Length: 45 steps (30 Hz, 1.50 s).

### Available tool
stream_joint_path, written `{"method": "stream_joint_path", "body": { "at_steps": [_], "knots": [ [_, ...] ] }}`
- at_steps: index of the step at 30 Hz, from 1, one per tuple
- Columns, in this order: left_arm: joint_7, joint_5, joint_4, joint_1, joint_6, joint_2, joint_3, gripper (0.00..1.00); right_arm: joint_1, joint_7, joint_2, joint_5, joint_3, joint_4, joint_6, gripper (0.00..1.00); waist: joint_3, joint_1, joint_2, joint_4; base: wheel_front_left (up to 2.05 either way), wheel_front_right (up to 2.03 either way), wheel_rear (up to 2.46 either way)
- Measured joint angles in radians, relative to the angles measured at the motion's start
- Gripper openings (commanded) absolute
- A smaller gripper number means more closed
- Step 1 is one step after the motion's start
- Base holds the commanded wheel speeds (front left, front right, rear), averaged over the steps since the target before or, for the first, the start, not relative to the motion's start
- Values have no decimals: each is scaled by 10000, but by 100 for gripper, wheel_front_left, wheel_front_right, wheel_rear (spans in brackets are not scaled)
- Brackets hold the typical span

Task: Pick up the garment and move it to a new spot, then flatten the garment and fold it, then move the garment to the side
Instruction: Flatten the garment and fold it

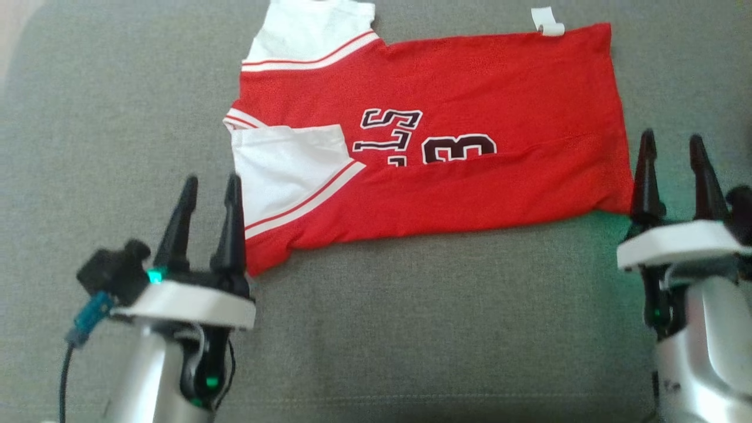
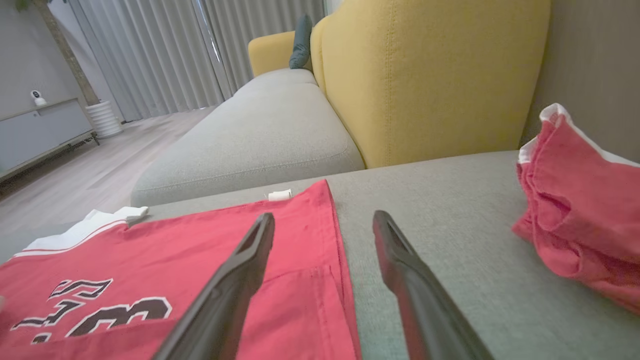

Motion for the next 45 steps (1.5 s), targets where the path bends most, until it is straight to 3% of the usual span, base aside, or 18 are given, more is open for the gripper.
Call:
{"method": "stream_joint_path", "body": {
  "at_steps": [5, 15, 20, 24, 35, 36, 37, 40, 45],
  "knots": [
    [453, -167, 17, 742, 0, 236, -234, 100, 841, -8, 0, -13, -52, -385, 0, 100, -296, 0, 0, 94, 0, 0, 0],
    [2481, -635, 221, 1203, 19, 514, -545, 100, 1126, 123, 2, 176, 125, -817, 0, 100, -317, 0, 0, 54, 0, 0, 0],
    [3346, -790, 405, 1179, 330, 518, -585, 100, 1126, 125, 2, 176, 176, -932, 0, 100, -163, 0, 0, -53, 0, 0, 0],
    [3714, -995, 646, 1141, 600, 518, -477, 100, 1118, 127, 2, 176, 196, -980, 0, 100, -58, 0, 0, -135, 0, 0, 0],
    [4280, -1358, 1001, 540, 600, 518, -485, 100, 1093, 263, 2, 171, 276, -955, 0, 100, 98, 0, 0, -282, 0, 0, 0],
    [4351, -1407, 1014, 493, 600, 518, -499, 91, 1091, 353, 2, 153, 291, -917, 0, 100, 102, 0, 0, -289, 0, 0, 0],
    [4405, -1413, 1028, 467, 598, 518, -508, 59, 1089, 453, 2, 127, 303, -882, 0, 100, 106, 0, 0, -294, 0, 0, 0],
    [4414, -1413, 1104, 453, 598, 520, -522, 0, 1083, 729, 2, 0, 336, -759, 0, 100, 111, 0, 0, -299, 0, 0, 0],
    [4312, -1442, 1078, 456, 587, 510, -593, 0, 1067, 1427, 2, -207, 424, -339, 0, 100, 105, 0, 0, -247, 0, 0, 0]
  ]
}}
